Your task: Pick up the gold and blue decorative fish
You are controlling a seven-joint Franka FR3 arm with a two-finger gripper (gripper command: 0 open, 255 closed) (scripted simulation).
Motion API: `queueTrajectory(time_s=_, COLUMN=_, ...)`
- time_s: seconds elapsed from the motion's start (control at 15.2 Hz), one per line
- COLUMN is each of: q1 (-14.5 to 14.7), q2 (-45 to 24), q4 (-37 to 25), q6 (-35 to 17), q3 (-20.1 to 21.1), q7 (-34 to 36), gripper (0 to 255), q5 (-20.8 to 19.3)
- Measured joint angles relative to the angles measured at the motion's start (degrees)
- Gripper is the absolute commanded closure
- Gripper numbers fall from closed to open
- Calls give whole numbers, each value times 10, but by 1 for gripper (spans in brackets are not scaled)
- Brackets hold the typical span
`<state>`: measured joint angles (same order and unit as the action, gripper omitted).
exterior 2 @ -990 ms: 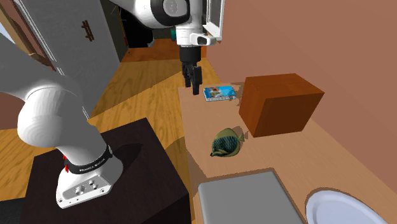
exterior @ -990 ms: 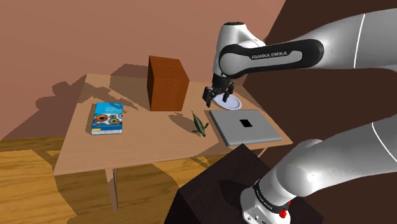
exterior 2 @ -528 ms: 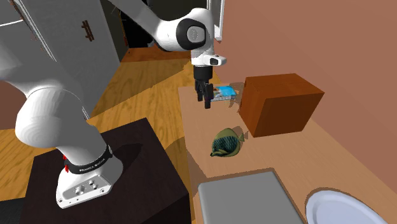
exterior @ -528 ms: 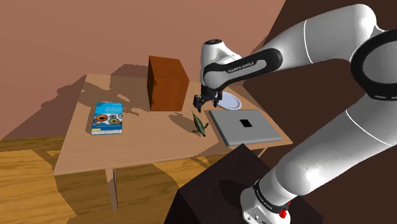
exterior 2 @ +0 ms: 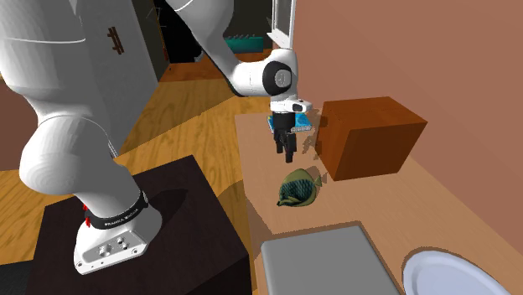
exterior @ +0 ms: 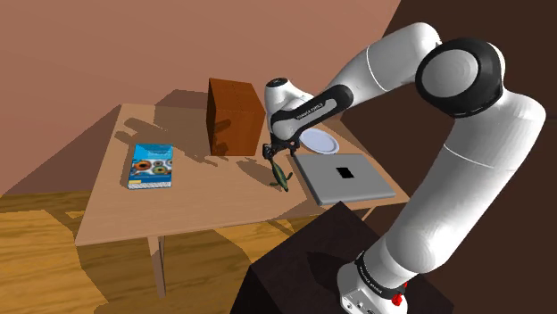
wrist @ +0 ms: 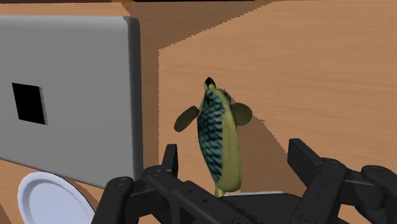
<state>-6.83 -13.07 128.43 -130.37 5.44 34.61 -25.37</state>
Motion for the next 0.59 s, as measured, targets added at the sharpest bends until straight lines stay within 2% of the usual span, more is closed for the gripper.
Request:
queueTrajectory(time_s=0.26, q1=5, q2=-84, q4=-61, q6=-7, q3=-18, q7=34, gripper=0, q5=-35)
queueTrajectory(time_s=0.59, q1=8, q2=-127, q4=-77, q6=-30, q3=-27, q7=53, gripper=0, q5=-52)
